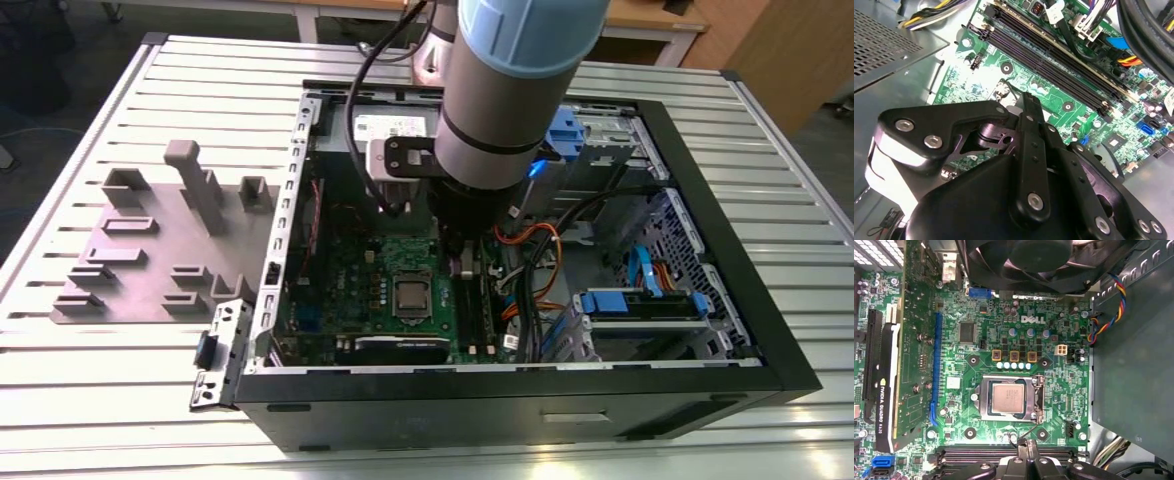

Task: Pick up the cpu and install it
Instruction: 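Install the first cpu locking lever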

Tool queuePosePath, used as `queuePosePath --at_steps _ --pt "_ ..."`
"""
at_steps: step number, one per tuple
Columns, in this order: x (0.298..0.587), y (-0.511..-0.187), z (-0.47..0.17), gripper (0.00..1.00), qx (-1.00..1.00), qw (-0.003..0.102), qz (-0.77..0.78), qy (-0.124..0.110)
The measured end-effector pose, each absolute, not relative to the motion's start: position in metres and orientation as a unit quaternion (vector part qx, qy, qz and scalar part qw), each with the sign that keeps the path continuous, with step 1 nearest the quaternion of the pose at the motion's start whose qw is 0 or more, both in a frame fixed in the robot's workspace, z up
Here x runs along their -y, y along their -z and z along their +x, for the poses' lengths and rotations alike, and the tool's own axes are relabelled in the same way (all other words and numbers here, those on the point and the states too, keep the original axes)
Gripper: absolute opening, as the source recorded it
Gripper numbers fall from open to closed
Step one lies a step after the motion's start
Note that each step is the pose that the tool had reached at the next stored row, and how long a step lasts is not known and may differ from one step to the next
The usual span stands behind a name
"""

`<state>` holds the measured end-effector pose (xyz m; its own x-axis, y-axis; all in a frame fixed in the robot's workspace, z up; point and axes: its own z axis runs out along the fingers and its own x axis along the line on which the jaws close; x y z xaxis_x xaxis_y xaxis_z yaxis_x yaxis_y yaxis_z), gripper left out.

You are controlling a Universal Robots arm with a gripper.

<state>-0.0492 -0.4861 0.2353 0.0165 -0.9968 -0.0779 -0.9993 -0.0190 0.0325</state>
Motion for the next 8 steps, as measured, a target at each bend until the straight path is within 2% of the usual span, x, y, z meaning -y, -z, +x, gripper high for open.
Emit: queuePosePath --at_steps 8 --pt "0.4927 -0.2307 -0.0492 0.11 -0.7 0.016 -0.713 -0.039"
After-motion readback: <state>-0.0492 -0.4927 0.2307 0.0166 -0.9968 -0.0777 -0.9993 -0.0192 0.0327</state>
